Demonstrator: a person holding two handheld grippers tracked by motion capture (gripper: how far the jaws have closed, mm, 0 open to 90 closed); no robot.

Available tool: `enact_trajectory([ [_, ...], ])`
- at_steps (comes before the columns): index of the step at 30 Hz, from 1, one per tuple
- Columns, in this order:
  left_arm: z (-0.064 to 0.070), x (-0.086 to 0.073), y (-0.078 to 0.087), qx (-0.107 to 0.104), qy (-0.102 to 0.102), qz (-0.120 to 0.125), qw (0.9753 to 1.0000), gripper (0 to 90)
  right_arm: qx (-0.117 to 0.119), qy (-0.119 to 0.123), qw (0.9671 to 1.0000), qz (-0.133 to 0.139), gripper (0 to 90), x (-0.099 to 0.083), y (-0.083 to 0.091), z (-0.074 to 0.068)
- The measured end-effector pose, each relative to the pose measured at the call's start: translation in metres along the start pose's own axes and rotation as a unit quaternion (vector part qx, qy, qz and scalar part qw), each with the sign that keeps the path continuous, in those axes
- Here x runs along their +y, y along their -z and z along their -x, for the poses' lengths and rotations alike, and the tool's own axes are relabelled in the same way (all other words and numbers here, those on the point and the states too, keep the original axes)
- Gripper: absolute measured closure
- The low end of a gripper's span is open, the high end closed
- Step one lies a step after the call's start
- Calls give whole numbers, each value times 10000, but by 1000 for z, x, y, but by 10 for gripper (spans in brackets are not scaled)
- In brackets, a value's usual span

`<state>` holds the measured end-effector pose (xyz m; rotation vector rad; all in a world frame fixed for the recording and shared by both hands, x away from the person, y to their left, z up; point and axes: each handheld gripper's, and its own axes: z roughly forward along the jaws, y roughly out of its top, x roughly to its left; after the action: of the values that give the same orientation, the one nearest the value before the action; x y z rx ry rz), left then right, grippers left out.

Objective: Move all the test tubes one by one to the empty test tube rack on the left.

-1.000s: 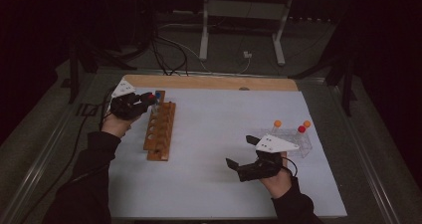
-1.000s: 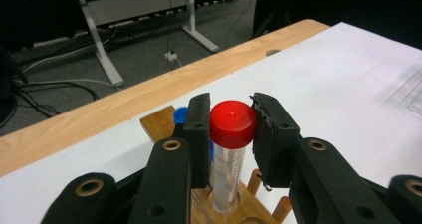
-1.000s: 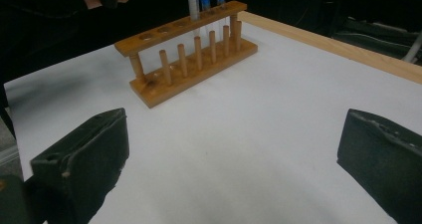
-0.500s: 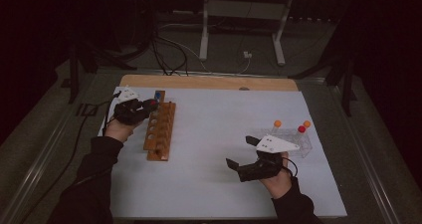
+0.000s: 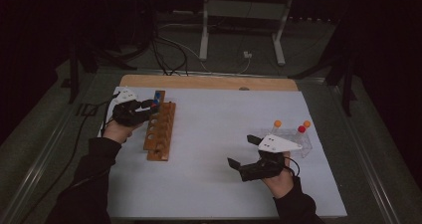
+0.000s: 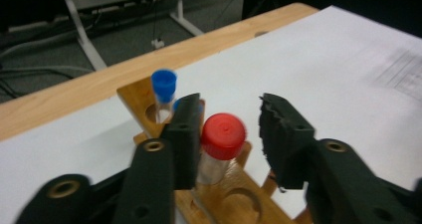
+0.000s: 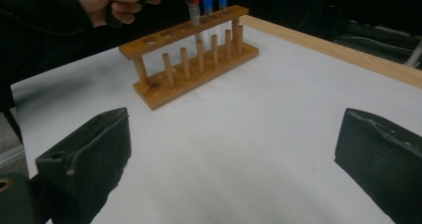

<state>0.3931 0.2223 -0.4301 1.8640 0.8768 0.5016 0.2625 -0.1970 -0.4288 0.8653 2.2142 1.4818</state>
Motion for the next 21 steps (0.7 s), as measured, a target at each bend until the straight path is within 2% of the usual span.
enact_trajectory([
  [2,5,3,5,-68,6,90,9999,481,-54,-17,10000,28,8,1,3,2],
  [4,12,5,9,-137,-83,135,9998,438,-94,-10,9999,54,8,2,7,6],
  [8,28,8,16,-348,-216,173,9990,349,-327,-53,9994,122,8,3,18,15],
  [10,36,8,18,-462,-249,182,9985,264,-459,-107,9988,154,8,3,26,23],
  [12,44,8,20,-606,-275,183,9976,174,-658,-153,9975,184,8,3,35,30],
  [15,55,7,21,-822,-259,183,9961,85,-938,-260,9951,183,8,1,48,43],
  [18,67,5,22,-1027,-321,175,9940,26,-1223,-346,9918,144,8,-3,59,55],
  [20,75,4,22,-1130,-391,185,9927,21,-1262,-449,9909,127,8,-6,64,64],
  [21,79,3,22,-1169,-423,198,9920,20,-1387,-458,9892,67,8,-8,66,67],
])
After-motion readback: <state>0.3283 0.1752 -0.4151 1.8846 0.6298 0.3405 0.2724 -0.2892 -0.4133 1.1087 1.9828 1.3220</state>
